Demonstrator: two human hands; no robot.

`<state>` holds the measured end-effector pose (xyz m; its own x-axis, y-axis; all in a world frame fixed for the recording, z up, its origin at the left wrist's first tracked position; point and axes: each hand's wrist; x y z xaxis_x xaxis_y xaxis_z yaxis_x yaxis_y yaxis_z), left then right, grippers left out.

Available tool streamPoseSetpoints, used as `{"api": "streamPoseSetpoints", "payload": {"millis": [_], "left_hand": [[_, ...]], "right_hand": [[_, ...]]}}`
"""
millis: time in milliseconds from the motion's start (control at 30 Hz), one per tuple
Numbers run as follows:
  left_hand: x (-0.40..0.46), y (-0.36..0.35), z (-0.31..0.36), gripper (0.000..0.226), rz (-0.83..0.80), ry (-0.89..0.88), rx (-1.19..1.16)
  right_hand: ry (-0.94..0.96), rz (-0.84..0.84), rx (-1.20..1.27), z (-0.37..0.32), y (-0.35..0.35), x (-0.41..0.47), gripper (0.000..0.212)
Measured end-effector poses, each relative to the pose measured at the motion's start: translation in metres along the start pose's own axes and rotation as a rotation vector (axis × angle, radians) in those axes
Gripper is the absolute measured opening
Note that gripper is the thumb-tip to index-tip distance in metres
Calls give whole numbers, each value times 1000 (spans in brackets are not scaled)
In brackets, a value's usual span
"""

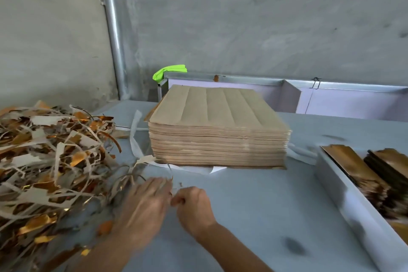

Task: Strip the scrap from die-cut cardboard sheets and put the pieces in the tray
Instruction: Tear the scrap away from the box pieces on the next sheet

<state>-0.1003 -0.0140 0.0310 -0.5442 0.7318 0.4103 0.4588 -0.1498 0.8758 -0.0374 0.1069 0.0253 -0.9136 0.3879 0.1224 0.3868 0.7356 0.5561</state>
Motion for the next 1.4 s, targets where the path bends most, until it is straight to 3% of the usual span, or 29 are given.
{"api": "streamPoseSetpoints", "payload": {"millis": [133, 233, 333, 433, 533, 600, 667, 767, 867, 1033, 1133, 1267, 1400], "left_hand": [[4, -18, -12, 36, -365, 22, 234], [20, -15, -24, 42, -397, 66, 411], [42, 7, -24, 35, -342, 120, 421], [64, 29, -21, 41, -130, 155, 193], [95, 36, -27, 36, 133, 357, -142], [122, 33, -36, 35, 99, 483, -136], [145, 26, -46, 40, -47, 600, -174], [170, 9, -53, 43, -177, 629, -296], [180, 1, -55, 41, -134, 621, -374], [184, 0, -53, 40, -131, 661, -370], [182, -3, -47, 39, -127, 631, -344], [180, -12, -47, 37, -110, 602, -343], [177, -16, -48, 37, -111, 573, -343]], "right_hand": [[-46, 266, -10, 31, 60, -2, 37], [-17, 598, -31, 38, 122, 14, 34], [-71, 742, -185, 42, 182, 35, 34], [-300, 730, -350, 50, 224, 55, 37], [-454, 636, -306, 58, 247, 71, 42], [-478, 580, -215, 59, 254, 81, 39], [-440, 567, -109, 60, 256, 88, 24], [-437, 611, -44, 59, 260, 95, 21], [-446, 601, -37, 55, 268, 99, 27], [-331, 674, -133, 47, 273, 100, 14], [-243, 710, -176, 44, 269, 96, 21], [-153, 783, -39, 41, 273, 96, 19], [-77, 770, -131, 32, 273, 98, 32]]}}
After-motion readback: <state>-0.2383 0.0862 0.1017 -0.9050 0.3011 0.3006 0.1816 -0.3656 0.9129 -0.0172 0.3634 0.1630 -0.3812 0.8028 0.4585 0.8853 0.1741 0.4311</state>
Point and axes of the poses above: each hand's wrist, its own x-axis towards the middle knuckle, its own y-axis out of the back of the hand, z = x × y, and after that the axes turned 12 degrees about x, right-handed
